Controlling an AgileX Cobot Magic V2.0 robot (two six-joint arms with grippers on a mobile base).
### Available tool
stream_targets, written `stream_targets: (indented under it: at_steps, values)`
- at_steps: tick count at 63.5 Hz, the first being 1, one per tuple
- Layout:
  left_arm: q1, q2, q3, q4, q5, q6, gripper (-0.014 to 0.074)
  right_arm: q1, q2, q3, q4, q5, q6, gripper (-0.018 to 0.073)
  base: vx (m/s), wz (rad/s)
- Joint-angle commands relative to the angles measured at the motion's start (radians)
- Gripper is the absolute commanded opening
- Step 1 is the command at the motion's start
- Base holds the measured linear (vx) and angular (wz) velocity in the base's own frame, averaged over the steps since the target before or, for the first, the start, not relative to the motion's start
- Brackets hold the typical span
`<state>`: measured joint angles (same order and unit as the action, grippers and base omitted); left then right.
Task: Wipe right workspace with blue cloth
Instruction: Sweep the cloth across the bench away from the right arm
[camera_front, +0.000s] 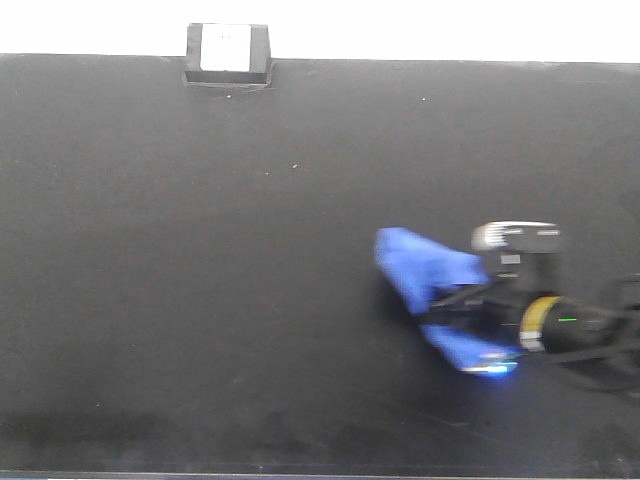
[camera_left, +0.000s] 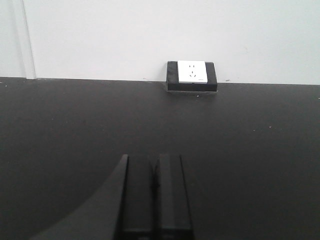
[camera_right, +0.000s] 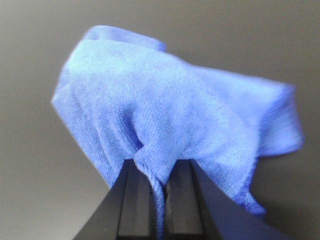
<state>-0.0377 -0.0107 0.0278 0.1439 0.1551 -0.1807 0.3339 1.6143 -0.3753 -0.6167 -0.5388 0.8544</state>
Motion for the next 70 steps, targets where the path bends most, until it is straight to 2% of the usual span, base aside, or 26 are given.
stream_targets:
  at_steps: [1,10,17,21,27,36,42,48,57,70]
  values:
    - [-0.005,-0.015,0.03,0.001,-0.083,-0.008,-0.0006,0.103,0.035,-0.071,0.014,-0.123,0.017,0.0006,0.0,0.0]
    - [-0.005,-0.015,0.03,0.001,-0.083,-0.008,-0.0006,0.285,0.137,-0.184,0.096,-0.065,0.017,0.0007,0.0,0.0]
    - [-0.005,-0.015,0.03,0.001,-0.083,-0.008,-0.0006,0.382,0.19,-0.271,0.14,0.011,0.017,0.0009,0.0,0.0]
    - [-0.005,-0.015,0.03,0.001,-0.083,-0.008,-0.0006,0.407,0.202,-0.305,0.165,0.064,0.017,0.001,0.0,0.0]
    - [-0.005,-0.015,0.03,0.001,-0.083,-0.008,-0.0006,0.395,0.195,-0.316,0.221,0.148,0.015,0.001,0.0,0.0]
    - [-0.005,-0.015,0.03,0.001,-0.083,-0.008,-0.0006,0.301,0.168,-0.307,0.232,0.317,0.009,0.001,0.0,0.0]
    - [-0.005,-0.015,0.03,0.001,-0.083,-0.008,-0.0006,0.195,0.139,-0.307,0.216,0.496,-0.002,0.0013,0.0,0.0]
    - [-0.005,-0.015,0.03,0.001,-0.083,-0.008,-0.0006,0.073,0.101,-0.307,0.179,0.616,-0.06,0.0013,0.0,0.0]
    - [-0.005,-0.015,0.03,0.001,-0.083,-0.008,-0.0006,-0.119,0.032,-0.307,0.095,0.707,-0.115,0.0013,0.0,0.0]
    - [-0.005,-0.015,0.03,0.001,-0.083,-0.008,-0.0006,-0.382,-0.032,-0.307,-0.02,0.769,-0.121,0.0013,0.0,0.0]
